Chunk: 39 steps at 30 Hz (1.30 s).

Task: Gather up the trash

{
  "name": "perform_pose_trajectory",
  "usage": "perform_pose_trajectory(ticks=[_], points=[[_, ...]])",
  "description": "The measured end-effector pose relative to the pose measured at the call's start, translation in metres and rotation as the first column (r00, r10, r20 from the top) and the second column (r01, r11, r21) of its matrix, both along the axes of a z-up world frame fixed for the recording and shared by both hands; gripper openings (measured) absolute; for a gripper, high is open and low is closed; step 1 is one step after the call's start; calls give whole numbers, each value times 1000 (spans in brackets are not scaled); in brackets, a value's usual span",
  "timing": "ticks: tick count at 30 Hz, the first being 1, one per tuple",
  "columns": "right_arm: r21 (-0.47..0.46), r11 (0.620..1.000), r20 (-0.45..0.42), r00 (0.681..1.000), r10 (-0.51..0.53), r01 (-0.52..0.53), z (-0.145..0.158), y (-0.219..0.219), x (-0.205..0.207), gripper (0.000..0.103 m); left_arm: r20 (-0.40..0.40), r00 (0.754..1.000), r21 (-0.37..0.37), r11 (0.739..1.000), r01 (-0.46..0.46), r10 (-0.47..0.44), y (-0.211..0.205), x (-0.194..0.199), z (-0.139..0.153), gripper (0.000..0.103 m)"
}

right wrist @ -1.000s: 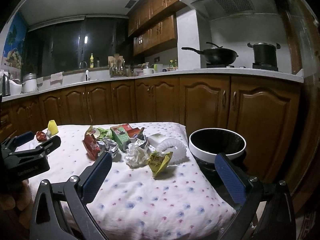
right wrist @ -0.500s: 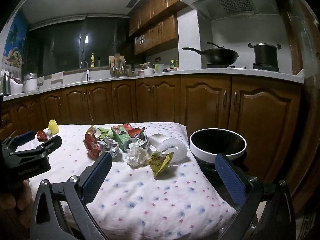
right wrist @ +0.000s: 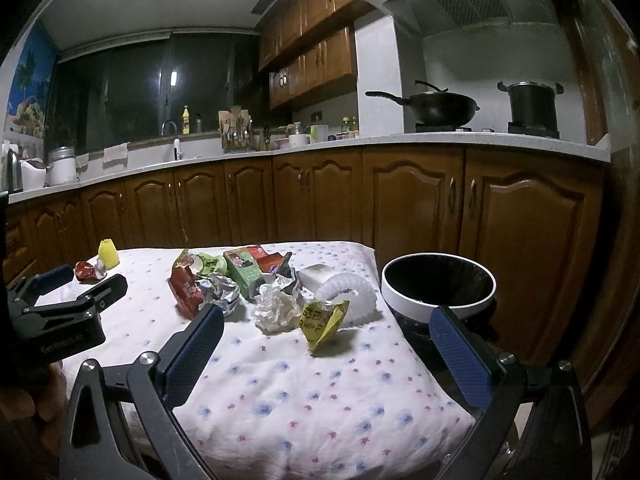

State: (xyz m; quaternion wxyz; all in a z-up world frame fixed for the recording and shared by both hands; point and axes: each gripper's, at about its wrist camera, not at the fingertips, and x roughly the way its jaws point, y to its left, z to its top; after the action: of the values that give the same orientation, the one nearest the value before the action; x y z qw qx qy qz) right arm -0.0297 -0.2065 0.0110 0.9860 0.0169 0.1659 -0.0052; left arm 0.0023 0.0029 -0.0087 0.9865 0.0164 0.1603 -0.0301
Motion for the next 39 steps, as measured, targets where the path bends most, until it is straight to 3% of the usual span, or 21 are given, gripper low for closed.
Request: perform_pose_trajectory(ticks=[11, 19, 23, 25, 31, 39], points=[[23, 999, -43, 999, 30, -29, -4, -6, 10, 103, -58, 998, -7, 1000, 29, -29, -5, 15, -4, 103], [102, 993, -106, 992, 64, -53, -9, -21, 32, 103, -141, 982, -36, 992, 124, -128, -18, 42, -6, 101], [190, 978, -167, 979, 115, -82, -18, -31, 53, 95, -223, 951, -94, 976, 198, -215, -29, 69, -11, 86], [227, 970, -206, 969, 133, -85, -26, -36, 65, 82, -261, 933, -119, 967, 224, -248, -35, 81, -15, 81], [348, 934, -286, 940, 188, -81, -49, -51, 102, 61, -356, 875, -144, 944, 296, -329, -63, 117, -32, 63], [454, 890, -325, 920, 217, -50, -64, -69, 142, 57, -434, 816, -161, 924, 346, -381, -89, 156, -47, 56]])
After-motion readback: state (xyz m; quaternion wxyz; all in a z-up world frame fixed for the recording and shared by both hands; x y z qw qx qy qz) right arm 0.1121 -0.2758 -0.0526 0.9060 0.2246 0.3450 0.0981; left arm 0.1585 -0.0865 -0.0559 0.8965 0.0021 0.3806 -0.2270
